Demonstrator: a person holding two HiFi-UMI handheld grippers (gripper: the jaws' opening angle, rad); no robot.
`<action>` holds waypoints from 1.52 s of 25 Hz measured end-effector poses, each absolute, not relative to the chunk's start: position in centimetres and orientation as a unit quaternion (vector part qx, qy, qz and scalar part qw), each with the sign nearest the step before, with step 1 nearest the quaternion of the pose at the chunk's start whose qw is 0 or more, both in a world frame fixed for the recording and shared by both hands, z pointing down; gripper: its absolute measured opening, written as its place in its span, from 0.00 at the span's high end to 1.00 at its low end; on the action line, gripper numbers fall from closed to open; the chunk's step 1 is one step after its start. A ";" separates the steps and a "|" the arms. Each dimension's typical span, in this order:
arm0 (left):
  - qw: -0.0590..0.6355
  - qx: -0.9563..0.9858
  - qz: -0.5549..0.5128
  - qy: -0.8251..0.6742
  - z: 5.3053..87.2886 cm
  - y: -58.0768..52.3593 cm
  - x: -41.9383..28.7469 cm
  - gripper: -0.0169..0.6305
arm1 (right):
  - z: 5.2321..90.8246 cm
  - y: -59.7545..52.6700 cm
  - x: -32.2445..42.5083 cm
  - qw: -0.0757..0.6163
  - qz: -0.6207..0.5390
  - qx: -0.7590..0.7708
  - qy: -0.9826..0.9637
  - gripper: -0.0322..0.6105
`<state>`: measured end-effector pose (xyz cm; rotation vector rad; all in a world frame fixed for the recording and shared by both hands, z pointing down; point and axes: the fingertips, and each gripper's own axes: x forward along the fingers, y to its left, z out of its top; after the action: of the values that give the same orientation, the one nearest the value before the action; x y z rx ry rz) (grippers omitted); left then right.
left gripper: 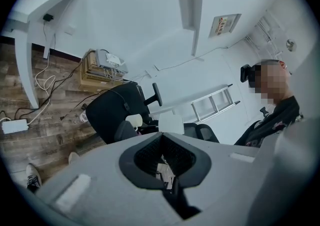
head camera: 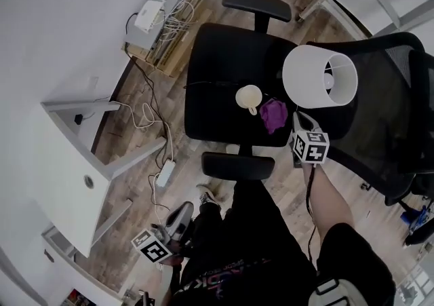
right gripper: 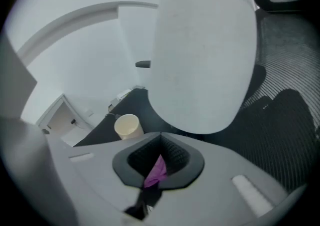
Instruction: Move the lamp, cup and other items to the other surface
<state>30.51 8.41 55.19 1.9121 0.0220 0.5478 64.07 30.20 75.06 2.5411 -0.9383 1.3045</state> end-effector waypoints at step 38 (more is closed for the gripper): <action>0.485 0.833 -0.078 -0.253 49.6 15.7 -8.2 0.98 | 50.3 16.2 -0.7 0.090 0.352 0.295 -0.884 0.94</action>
<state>-8.15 15.71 49.64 2.0282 -0.6165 -0.1900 -0.72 16.21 50.34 0.8785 -2.6269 1.0462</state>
